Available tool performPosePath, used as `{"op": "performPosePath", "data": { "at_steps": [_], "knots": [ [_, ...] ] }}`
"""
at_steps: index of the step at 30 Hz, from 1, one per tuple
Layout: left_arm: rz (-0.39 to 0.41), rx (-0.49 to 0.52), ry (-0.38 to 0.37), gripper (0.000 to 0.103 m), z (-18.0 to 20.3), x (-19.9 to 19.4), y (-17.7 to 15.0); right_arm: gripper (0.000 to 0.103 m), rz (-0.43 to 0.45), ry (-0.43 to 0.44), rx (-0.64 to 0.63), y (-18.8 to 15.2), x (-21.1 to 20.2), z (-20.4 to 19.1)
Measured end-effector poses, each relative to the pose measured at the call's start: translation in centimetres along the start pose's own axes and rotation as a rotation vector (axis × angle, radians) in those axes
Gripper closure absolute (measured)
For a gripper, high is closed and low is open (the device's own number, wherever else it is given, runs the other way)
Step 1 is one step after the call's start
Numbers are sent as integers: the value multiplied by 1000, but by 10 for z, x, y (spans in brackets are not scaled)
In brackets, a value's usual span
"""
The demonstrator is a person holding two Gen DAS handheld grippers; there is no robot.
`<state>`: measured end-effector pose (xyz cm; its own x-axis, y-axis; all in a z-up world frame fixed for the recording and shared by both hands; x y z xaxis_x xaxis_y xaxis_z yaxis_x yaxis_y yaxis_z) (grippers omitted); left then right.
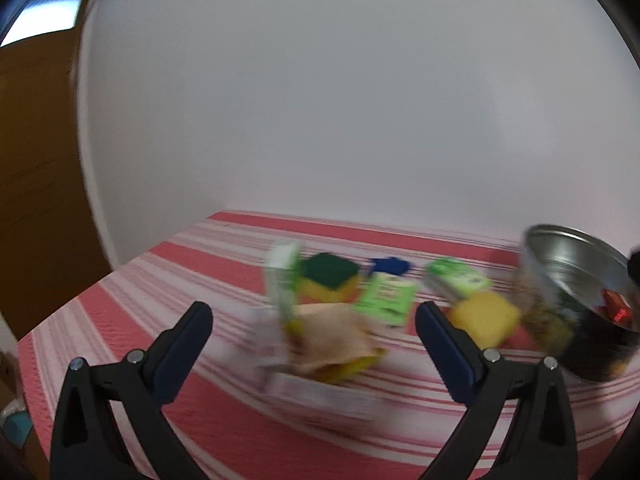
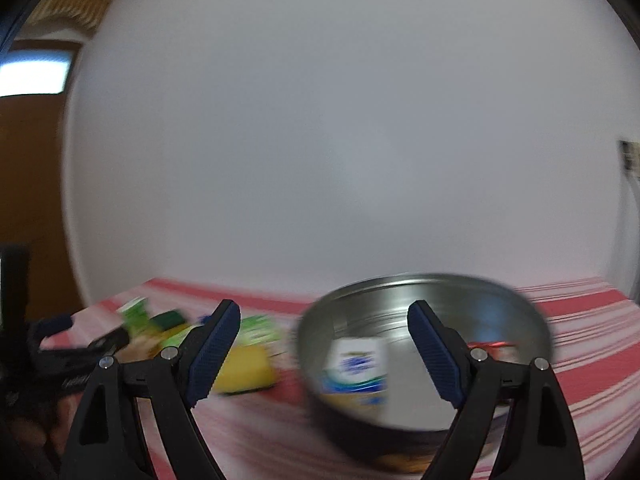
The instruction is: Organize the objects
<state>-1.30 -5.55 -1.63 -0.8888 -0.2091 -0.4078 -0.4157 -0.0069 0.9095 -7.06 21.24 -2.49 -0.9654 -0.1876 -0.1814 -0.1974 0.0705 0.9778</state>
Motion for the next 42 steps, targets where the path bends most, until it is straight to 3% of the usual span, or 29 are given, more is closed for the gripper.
{"op": "performPosePath", "data": {
  "at_steps": [4,11,15,21,23,24,29,31,37,42],
  "knots": [
    [-28,-54,79,0,-50,20,2,15,-92,144,-8,-11,22,-41],
    [-134,-158,162,1,-126,47,-8,16,-394,462,-35,-39,79,-116],
    [-177,-181,166,1,-146,58,-14,16,-538,552,-85,-62,94,-153],
    [-201,-144,143,1,-146,63,-16,16,-642,561,-213,-84,114,-193],
    [-200,-125,141,1,-143,63,-15,21,-690,551,-230,-91,118,-202],
    [-199,-115,140,1,-141,64,-15,31,-705,554,-234,-94,119,-204],
    [-212,-114,135,1,-137,65,-14,57,-733,552,-276,-102,120,-213],
    [-228,-124,115,1,-132,65,-14,75,-733,563,-275,-101,121,-210],
    [-240,-115,97,1,-118,61,-12,77,-745,589,-223,-103,110,-188],
    [-273,-83,64,2,-87,65,-10,77,-680,546,-168,-90,87,-152]
  ]
}}
Point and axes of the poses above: each gripper's, at about its wrist camera, not at the fingertips, and x roughly the way its jaws point, z to its right, y to its top, the point moved 6 cm from there along x, roughly the way its jaws point, and after that the axes turned 7 degrees about y, right-handed, at the moved point
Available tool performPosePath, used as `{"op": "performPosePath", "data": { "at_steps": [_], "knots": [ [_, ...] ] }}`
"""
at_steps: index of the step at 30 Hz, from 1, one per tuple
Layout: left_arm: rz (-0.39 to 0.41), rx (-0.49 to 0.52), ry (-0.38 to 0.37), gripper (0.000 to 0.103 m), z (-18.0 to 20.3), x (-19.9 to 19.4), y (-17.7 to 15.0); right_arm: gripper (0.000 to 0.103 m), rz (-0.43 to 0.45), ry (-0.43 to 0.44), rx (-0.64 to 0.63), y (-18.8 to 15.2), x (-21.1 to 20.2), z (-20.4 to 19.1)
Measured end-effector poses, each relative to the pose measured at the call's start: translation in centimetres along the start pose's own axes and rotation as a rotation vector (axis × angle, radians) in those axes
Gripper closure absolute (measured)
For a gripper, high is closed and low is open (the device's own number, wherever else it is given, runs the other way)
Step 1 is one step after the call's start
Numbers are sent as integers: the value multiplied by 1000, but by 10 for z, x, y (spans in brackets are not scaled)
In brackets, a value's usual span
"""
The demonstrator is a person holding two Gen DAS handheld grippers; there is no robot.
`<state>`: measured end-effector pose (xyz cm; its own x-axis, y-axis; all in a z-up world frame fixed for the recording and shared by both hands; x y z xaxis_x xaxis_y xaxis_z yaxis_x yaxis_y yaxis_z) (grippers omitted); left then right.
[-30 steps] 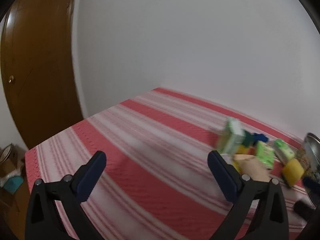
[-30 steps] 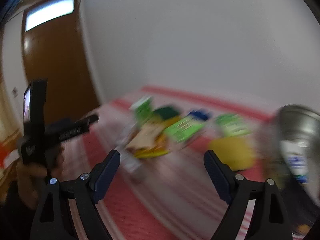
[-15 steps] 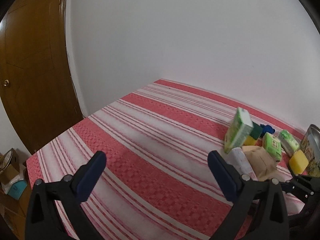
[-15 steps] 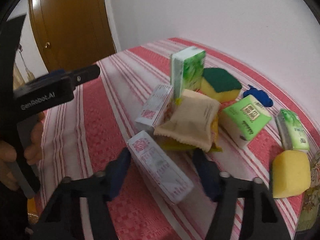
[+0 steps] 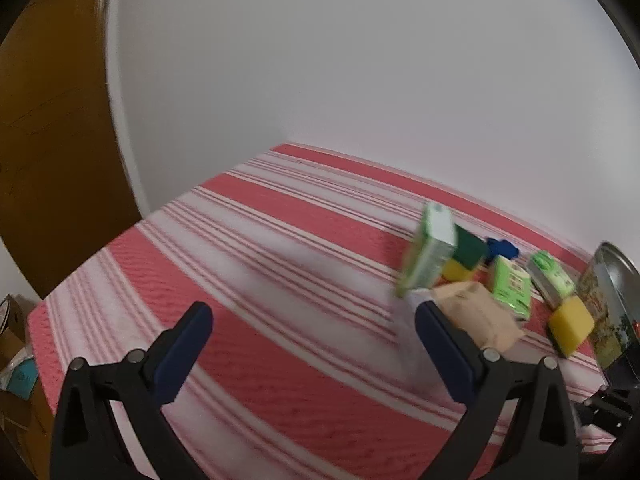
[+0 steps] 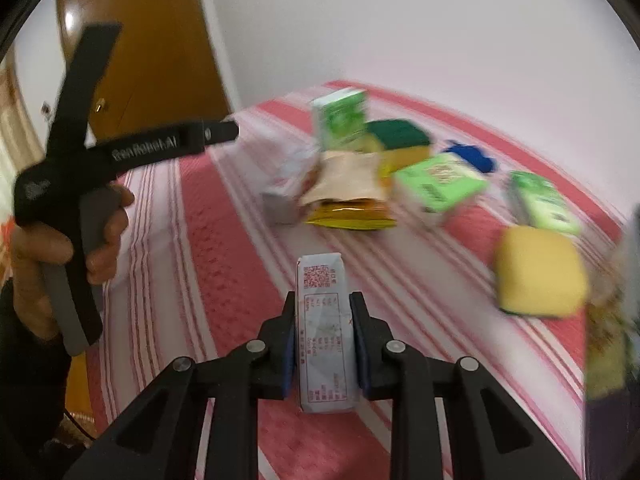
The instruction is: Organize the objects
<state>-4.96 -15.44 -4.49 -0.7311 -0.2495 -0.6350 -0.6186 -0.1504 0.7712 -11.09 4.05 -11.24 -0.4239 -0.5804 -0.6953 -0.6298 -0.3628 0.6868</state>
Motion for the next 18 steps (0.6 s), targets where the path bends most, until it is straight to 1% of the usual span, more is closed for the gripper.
{"op": "performPosePath", "data": {
  "at_steps": [2,4,6,7,9,10,12,14,15,16,17,18],
  "knots": [
    [-14,24,17,4,13,4,-1,77,46,-25,31,-2,-14,9],
    [-30,49,8,6,29,10,0,77,80,-40,59,-4,-25,15],
    [-62,80,36,11,42,20,-1,77,108,-42,83,2,-31,21],
    [-76,89,51,11,46,25,-2,77,121,-40,91,3,-36,22],
    [-87,70,36,11,50,29,-3,77,153,-37,105,2,-48,21],
    [-108,61,34,12,52,33,-4,77,165,-29,113,2,-51,20],
    [-156,80,57,12,55,42,-10,77,176,-18,127,4,-53,23],
    [-203,100,53,13,58,52,-19,77,177,-21,135,3,-56,24],
    [-220,81,35,14,56,54,-19,77,177,-26,136,6,-55,24],
    [-223,52,17,20,53,55,-19,77,179,-29,136,6,-55,25],
    [-230,33,7,22,49,57,-19,77,180,-31,136,6,-56,25],
    [-222,20,1,28,46,56,-18,77,182,-31,138,6,-56,26]
  ]
}}
Point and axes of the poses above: each gripper's, at about its wrist camera, not at the fingertips, and x roughly the way its jaws point, z to its right, y to its top, the point moved 6 cm from there along x, roughly the way its jaws point, and after that the axes turned 7 degrees about y, right-handed, at the moved point
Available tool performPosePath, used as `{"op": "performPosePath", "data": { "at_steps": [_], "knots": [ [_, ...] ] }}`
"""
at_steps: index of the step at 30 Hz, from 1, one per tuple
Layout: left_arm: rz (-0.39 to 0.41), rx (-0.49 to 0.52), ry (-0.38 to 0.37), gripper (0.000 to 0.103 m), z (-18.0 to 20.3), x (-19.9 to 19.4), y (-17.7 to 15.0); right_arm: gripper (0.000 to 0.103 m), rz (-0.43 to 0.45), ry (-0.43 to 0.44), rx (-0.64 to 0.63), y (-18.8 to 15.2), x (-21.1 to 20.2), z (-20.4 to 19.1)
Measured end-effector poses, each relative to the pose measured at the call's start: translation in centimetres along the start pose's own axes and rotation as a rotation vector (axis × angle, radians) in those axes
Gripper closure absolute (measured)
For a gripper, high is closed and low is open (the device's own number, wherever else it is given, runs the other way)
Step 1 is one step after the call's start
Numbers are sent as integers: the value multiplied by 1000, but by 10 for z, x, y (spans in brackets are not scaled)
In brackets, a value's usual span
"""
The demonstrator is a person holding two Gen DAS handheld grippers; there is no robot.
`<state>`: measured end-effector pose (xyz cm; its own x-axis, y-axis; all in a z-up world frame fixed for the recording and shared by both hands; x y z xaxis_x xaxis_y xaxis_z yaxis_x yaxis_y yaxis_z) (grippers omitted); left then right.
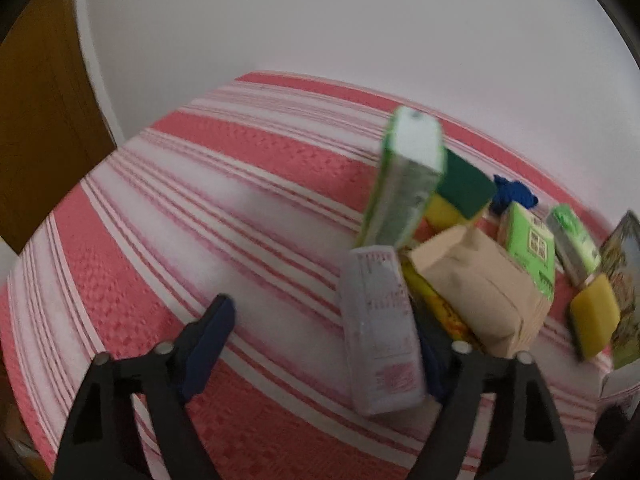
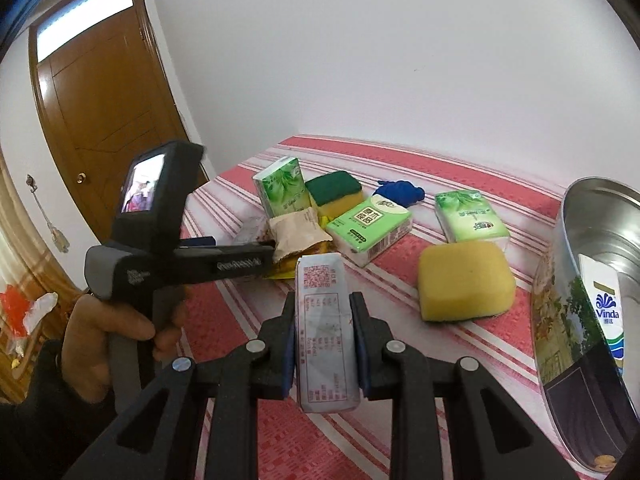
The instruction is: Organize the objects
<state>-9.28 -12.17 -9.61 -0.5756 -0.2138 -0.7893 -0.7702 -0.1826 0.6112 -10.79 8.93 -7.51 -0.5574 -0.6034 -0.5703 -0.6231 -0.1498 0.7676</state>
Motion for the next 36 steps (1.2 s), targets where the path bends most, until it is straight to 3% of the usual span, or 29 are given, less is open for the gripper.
{"op": "performPosePath", "data": {
  "at_steps": [2,3,4,9,13,17,21,24,31,36],
  "knots": [
    [12,13,4,48,-2,-3,0,77,4,-5,6,1,4,1],
    [20,20,-7,68,-1,-5,0,77,5,-7,7,1,6,1],
    [25,29,-21,81,0,-6,-1,77,7,-13,8,1,7,1],
    [50,-40,-85,81,-10,-16,-6,77,51,-18,-12,6,-2,-2],
    [162,-90,-80,81,-21,-40,-6,77,113,-13,-3,14,-17,-1],
    [307,-131,-199,81,-20,-74,1,77,201,-13,7,24,-38,2],
    [423,-89,-256,81,-9,-106,9,77,303,-50,5,33,-65,6],
    [466,-63,-279,81,3,-122,15,77,354,-95,6,38,-84,13],
    [506,58,-345,81,58,-151,12,77,456,-209,51,39,-135,50],
    [518,137,-399,81,113,-164,9,77,487,-346,74,28,-173,90]
  ]
}}
Point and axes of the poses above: each gripper's, at about its wrist camera, not at the fingertips, and x roughly the way its jaws point, z to its right, y to its top, the point moved 6 cm from there along x, roughly the way its jaws point, and after that the axes turned 7 degrees about y, right-handed, at the moved point
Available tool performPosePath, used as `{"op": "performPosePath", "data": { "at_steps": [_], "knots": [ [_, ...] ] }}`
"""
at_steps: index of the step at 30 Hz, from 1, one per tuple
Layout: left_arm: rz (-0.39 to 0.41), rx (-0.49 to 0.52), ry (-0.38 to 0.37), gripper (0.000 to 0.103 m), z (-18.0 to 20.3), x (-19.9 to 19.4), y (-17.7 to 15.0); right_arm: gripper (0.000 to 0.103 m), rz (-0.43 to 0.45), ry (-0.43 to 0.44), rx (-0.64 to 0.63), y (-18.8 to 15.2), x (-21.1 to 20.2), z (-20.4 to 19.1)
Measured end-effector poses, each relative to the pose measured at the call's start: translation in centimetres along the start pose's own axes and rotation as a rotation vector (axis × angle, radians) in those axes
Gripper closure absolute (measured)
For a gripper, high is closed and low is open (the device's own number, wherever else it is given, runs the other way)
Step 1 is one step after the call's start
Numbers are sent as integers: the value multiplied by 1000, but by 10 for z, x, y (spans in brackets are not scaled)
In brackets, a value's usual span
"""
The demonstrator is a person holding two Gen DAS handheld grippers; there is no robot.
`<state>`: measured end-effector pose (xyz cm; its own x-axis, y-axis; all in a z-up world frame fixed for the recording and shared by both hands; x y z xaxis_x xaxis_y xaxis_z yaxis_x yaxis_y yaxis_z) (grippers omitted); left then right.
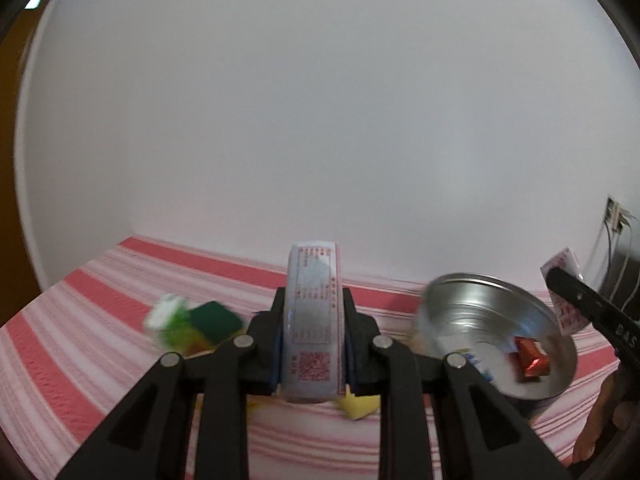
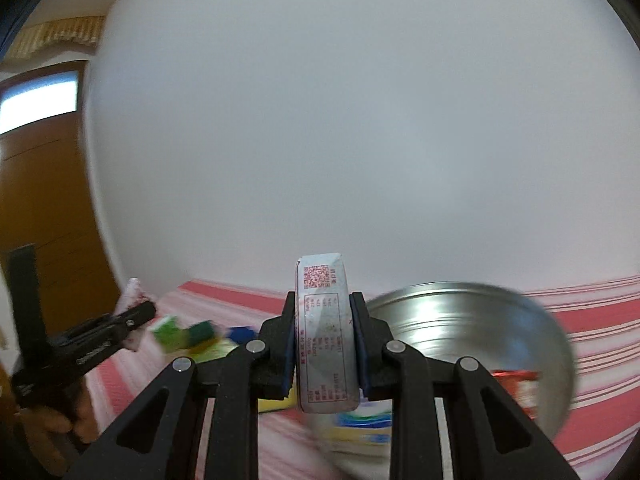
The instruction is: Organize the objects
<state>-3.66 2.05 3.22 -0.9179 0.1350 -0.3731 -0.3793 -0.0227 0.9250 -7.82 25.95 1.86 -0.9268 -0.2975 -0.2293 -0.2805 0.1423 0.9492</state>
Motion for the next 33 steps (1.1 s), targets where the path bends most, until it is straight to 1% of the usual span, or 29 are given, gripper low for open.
{"op": "performPosePath", "data": {
  "at_steps": [3,6,9,12,18,20,25,29,30,33],
  "knots": [
    [-3,34,-43,81,39,3,0,77,19,-50,24,6,-14,29],
    [-21,65,-97,81,73,8,-4,77,25,-119,17,8,-26,55],
    [-55,82,-147,81,104,16,-12,77,14,-157,33,7,-32,76],
    [-104,90,-201,81,135,24,-25,77,4,-224,15,5,-35,94],
    [-149,130,-259,81,199,32,-43,77,-19,-276,58,0,-28,123],
    [-156,145,-267,81,211,32,-48,77,-34,-285,62,-4,-21,125],
    [-189,182,-273,81,233,35,-61,77,-106,-309,66,-17,3,131],
    [-195,216,-255,81,234,36,-69,77,-134,-303,83,-22,14,128],
    [-198,214,-253,81,233,37,-67,77,-138,-301,87,-20,15,140],
    [-205,227,-252,81,234,38,-71,77,-159,-300,81,-22,16,141]
  ]
}}
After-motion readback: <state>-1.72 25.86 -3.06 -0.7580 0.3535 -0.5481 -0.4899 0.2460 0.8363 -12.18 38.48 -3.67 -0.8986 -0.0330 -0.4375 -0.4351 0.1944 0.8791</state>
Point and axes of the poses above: each gripper's, at about its wrist camera, not at the fingertips, and x roughly the way its jaws point, z to its right, y to its top, the point moved 6 cm from there along x, roughly the way its jaws point, and after that the axes turned 7 degrees about y, right-handed, at the moved point
